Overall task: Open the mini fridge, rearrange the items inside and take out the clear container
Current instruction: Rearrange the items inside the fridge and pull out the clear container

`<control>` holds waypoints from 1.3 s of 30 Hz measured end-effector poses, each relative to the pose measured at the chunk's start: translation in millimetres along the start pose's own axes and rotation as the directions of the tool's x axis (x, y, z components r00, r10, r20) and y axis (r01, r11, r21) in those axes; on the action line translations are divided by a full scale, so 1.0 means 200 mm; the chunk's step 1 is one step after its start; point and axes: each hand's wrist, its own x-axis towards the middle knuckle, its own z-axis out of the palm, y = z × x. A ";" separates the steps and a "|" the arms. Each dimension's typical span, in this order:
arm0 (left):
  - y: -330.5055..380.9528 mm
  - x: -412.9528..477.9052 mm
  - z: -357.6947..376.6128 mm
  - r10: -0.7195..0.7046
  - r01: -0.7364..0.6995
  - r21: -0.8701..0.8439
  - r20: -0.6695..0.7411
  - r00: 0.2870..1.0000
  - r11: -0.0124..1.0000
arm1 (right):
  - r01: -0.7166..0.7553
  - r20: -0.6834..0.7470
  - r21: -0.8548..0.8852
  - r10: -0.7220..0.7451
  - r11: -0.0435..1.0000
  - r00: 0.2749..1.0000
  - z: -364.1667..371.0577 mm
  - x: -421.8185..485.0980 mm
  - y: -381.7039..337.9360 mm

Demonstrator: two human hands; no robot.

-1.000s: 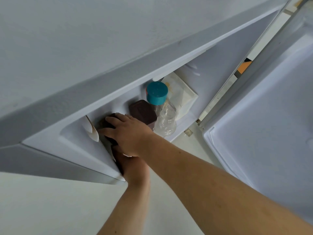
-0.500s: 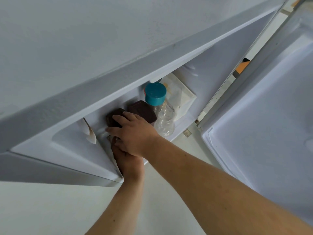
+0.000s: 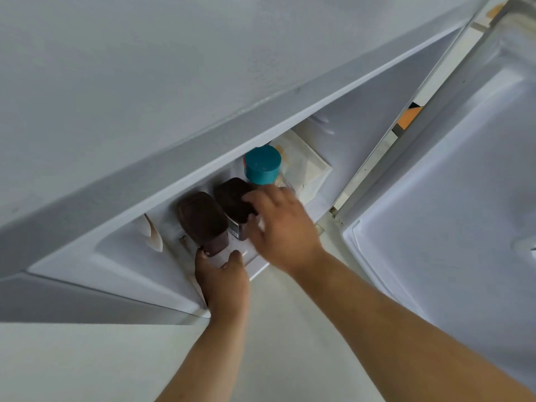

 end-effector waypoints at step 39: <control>0.22 0.10 0.55 0.140 -0.745 0.667 0.741 0.657 -0.031 | -0.472 0.043 -0.028 0.473 0.881 0.880 -0.25 -0.44 0.35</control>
